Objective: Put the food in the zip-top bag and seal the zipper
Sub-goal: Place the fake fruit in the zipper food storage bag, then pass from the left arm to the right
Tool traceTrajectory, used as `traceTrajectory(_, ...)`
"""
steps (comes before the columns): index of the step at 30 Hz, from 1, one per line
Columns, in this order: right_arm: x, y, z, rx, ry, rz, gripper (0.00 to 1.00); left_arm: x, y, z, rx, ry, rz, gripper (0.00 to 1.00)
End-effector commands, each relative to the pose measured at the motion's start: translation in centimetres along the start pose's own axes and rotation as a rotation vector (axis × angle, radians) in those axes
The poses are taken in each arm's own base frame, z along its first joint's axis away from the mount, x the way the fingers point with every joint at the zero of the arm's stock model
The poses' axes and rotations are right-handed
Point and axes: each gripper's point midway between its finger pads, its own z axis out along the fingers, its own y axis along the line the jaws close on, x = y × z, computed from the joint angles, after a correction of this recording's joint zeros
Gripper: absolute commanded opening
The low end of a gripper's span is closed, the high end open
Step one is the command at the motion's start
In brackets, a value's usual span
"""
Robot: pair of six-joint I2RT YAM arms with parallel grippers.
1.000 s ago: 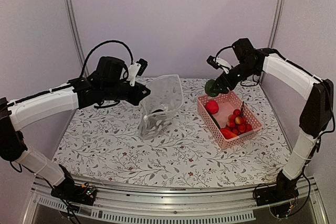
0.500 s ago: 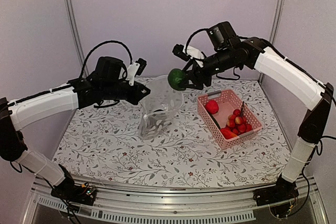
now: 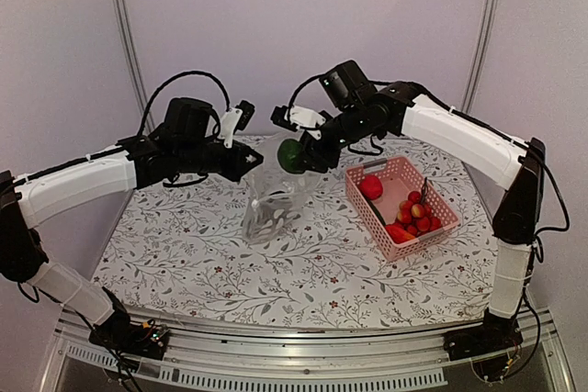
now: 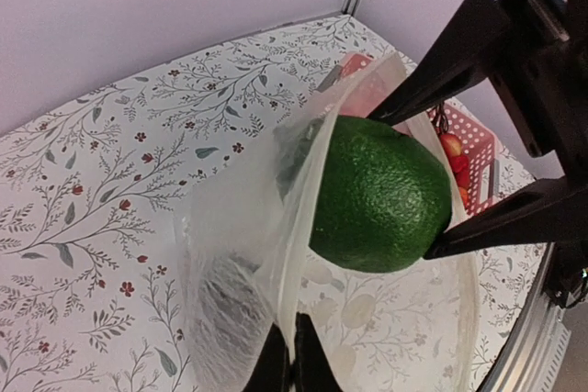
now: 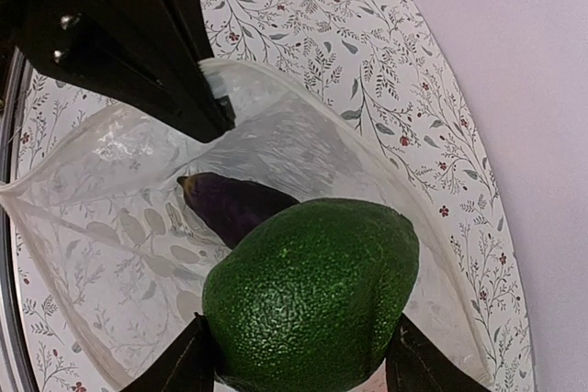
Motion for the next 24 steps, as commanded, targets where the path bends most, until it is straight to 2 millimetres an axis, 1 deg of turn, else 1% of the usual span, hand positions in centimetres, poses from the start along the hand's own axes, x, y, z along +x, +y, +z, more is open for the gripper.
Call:
traceTrajectory(1,0.4,-0.8,1.7,0.073,0.045,0.018,0.60,0.5,0.2,0.5,0.026,0.007,-0.022,0.00)
traceTrajectory(3,1.1,-1.7,2.6,0.129,0.079,0.034,0.63,0.5,0.1,0.5,0.030,0.008,-0.025,0.00)
traceTrajectory(5,2.0,-3.2,3.3,0.231,0.128,0.049,0.71,0.6,0.0,0.6,0.038,0.012,-0.029,0.00)
traceTrajectory(6,2.2,-4.0,3.4,0.292,0.147,0.046,0.76,0.8,-0.1,0.7,0.042,0.016,-0.031,0.00)
traceTrajectory(7,2.3,-4.3,3.6,0.319,0.158,0.043,0.81,0.8,-0.1,0.8,0.045,0.018,-0.033,0.00)
traceTrajectory(8,2.4,-4.3,3.9,0.328,0.160,0.043,0.86,0.8,-0.2,0.8,0.047,0.019,-0.034,0.00)
traceTrajectory(10,2.0,-4.0,4.0,0.319,0.149,0.047,0.90,0.9,-0.1,0.9,0.047,0.021,-0.035,0.00)
traceTrajectory(15,0.9,-2.8,3.5,0.265,0.112,0.055,0.92,0.8,0.1,0.9,0.034,0.019,-0.035,0.00)
traceTrajectory(18,0.1,-2.1,2.4,0.232,0.078,0.057,0.92,1.0,0.4,0.9,0.019,0.023,-0.032,0.00)
traceTrajectory(19,-0.4,-2.0,1.5,0.224,0.059,0.054,0.92,1.0,0.5,0.9,0.014,0.023,-0.031,0.00)
traceTrajectory(21,-0.9,-1.5,0.5,0.207,0.034,0.048,0.91,0.9,0.7,0.9,0.004,0.024,-0.024,0.00)
traceTrajectory(22,-1.5,-1.6,-0.6,0.215,0.014,0.043,0.91,0.7,0.7,0.7,-0.002,0.023,-0.018,0.00)
traceTrajectory(24,-1.8,-1.5,-1.7,0.214,-0.002,0.036,0.92,0.1,1.3,0.0,-0.021,0.010,-0.007,0.00)
